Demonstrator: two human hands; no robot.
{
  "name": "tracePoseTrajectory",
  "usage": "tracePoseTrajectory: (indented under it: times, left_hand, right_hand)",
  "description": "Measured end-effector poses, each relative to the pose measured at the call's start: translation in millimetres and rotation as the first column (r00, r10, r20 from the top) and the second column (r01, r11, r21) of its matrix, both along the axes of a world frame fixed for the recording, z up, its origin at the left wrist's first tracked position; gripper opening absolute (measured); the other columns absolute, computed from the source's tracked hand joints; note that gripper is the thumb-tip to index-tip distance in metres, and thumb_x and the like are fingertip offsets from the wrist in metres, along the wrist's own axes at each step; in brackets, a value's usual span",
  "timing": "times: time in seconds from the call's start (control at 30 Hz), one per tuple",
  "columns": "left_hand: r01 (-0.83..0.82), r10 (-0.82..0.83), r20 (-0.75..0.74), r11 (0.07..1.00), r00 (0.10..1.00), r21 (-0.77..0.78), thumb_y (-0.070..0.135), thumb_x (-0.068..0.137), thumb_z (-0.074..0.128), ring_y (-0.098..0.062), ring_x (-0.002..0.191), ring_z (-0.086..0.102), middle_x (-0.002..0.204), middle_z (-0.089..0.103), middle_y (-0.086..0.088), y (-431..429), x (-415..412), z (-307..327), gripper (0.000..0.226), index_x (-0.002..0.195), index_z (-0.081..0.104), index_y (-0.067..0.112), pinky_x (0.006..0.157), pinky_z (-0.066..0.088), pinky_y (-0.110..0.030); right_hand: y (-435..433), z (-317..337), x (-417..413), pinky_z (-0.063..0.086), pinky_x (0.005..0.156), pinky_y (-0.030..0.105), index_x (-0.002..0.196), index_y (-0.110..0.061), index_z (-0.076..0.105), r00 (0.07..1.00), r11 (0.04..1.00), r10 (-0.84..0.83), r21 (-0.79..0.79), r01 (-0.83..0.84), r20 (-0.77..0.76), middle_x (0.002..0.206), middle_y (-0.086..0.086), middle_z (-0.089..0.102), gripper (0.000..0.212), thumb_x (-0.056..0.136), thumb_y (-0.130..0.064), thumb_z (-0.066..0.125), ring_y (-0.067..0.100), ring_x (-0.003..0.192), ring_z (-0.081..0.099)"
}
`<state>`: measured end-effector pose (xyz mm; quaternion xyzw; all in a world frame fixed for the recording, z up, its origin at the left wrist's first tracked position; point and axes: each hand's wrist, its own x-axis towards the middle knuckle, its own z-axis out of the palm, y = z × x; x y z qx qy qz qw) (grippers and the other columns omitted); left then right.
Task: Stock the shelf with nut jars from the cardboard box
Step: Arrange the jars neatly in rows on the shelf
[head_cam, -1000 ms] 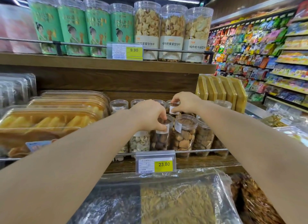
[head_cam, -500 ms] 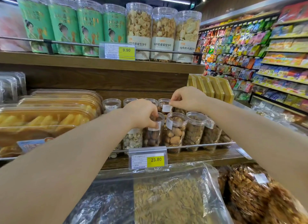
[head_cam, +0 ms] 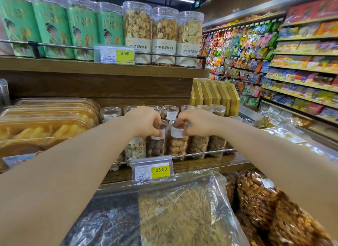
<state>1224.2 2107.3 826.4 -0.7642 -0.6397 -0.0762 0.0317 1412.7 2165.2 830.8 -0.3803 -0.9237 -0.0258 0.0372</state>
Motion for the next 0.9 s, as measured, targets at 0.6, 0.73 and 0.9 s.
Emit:
tracePoseTrajectory:
  times: [0.6, 0.73, 0.9]
  left_hand:
    - [-0.007, 0.007, 0.023, 1.000, 1.000, 0.002, 0.044, 0.082, 0.066, -0.012, 0.106, 0.055, 0.117, 0.062, 0.008, 1.6, -2.3, -1.9, 0.041, 0.119, 0.062, 0.027, 0.084, 0.048, -0.031]
    - [0.012, -0.011, 0.028, 1.000, 1.000, -0.025, 0.050, 0.076, 0.070, -0.010, 0.097, 0.049, 0.112, 0.056, 0.009, 5.2, -2.7, 1.0, 0.050, 0.117, 0.059, 0.025, 0.077, 0.043, -0.028]
    - [0.072, -0.075, 0.075, 0.996, 0.994, 0.043, 0.056, 0.076, 0.068, -0.013, 0.122, 0.046, 0.136, 0.049, 0.006, 12.5, 9.4, 4.8, 0.068, 0.134, 0.050, 0.026, 0.094, 0.039, -0.028]
  right_hand:
    - [-0.1, -12.4, 2.5, 0.043, 0.101, 0.034, 0.136, -0.020, 0.045, 0.992, 0.989, -0.014, -0.147, -0.004, -0.124, 0.133, -0.002, 0.050, 0.065, 0.079, -0.026, 0.076, 0.016, 0.120, 0.050]
    - [6.2, 1.2, 10.5, 0.027, 0.107, 0.025, 0.148, -0.022, 0.028, 0.986, 0.972, 0.021, -0.227, -0.059, -0.166, 0.150, -0.005, 0.034, 0.084, 0.079, -0.029, 0.076, 0.013, 0.135, 0.034]
    - [40.3, 22.0, 26.6, 0.030, 0.097, 0.021, 0.136, -0.024, 0.047, 0.945, 0.993, -0.078, -0.112, 0.044, -0.317, 0.139, -0.006, 0.050, 0.051, 0.089, -0.032, 0.064, 0.011, 0.128, 0.044]
